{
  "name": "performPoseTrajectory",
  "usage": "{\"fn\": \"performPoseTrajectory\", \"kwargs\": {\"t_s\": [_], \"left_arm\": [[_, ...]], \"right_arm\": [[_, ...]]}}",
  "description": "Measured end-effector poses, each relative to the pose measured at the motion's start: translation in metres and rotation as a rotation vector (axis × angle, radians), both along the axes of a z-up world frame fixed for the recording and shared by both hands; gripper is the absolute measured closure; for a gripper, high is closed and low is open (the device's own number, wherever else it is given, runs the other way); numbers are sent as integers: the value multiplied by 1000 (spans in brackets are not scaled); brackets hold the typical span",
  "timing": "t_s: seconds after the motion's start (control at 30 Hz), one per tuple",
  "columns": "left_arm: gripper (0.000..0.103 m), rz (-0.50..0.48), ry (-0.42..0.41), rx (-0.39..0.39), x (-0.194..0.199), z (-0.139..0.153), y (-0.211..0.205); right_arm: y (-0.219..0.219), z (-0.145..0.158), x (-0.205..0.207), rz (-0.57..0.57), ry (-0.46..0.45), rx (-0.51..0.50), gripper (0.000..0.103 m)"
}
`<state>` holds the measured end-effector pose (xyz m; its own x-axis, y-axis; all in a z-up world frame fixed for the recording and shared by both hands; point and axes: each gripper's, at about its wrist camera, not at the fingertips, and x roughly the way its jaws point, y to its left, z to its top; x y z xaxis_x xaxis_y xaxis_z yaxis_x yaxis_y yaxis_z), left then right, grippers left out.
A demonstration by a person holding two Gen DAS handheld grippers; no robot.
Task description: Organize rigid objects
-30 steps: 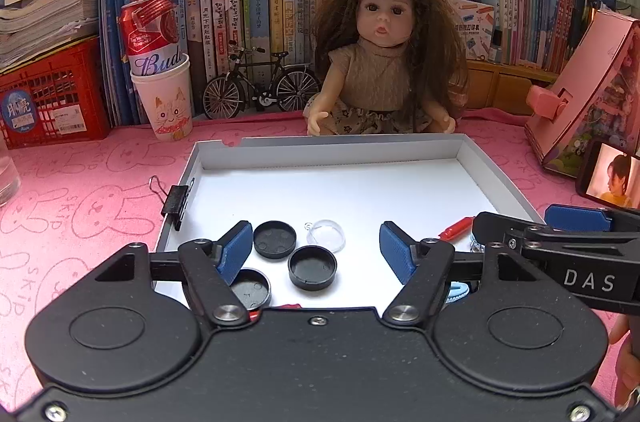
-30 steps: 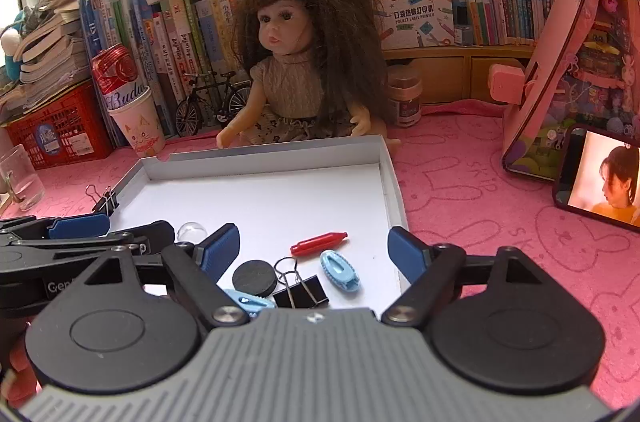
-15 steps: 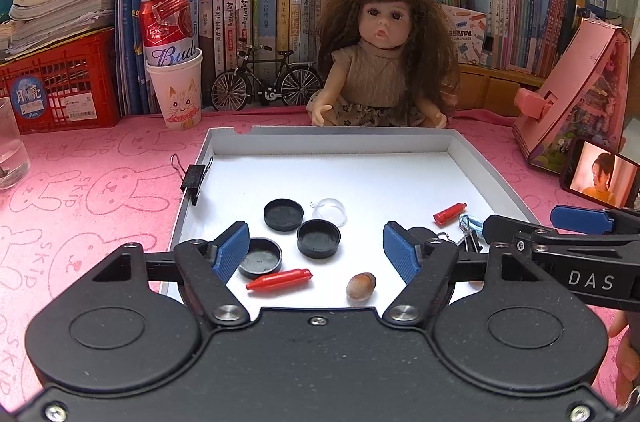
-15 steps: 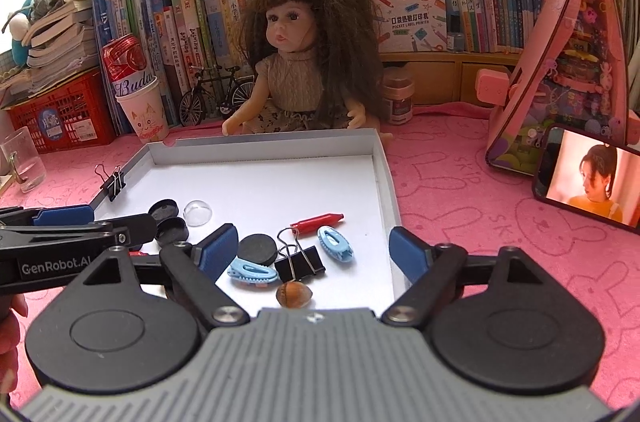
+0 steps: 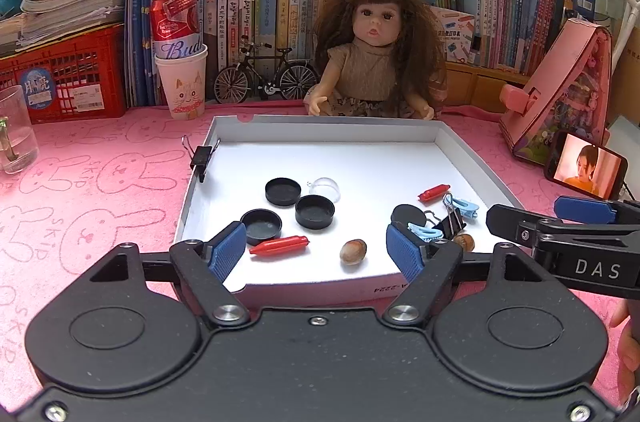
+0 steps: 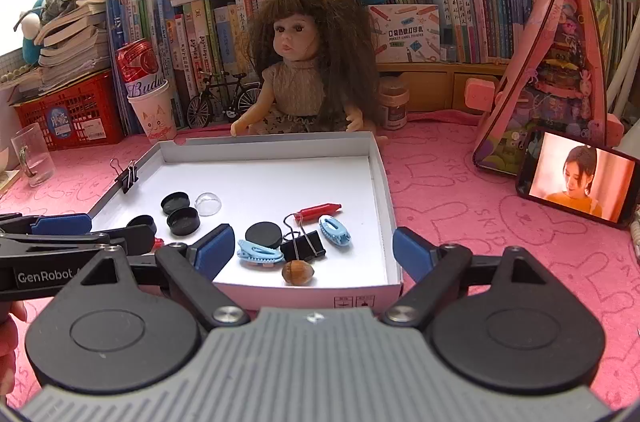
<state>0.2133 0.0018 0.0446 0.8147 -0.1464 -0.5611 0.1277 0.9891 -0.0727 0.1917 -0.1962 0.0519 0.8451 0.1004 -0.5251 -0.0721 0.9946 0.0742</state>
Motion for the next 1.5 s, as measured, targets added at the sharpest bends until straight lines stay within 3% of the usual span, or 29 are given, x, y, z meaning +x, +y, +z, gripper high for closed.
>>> {"fn": "performPoseTrajectory", "kwargs": {"t_s": [0.67,1.5], "left_arm": [[25,26,40,24,-31,-25,7],[14,105,69,81,-27,-49,9]], "right_arm": [[8,-25,-25,7,39,-36,3],[10,-52,-16,-24,151,-85,0]]}}
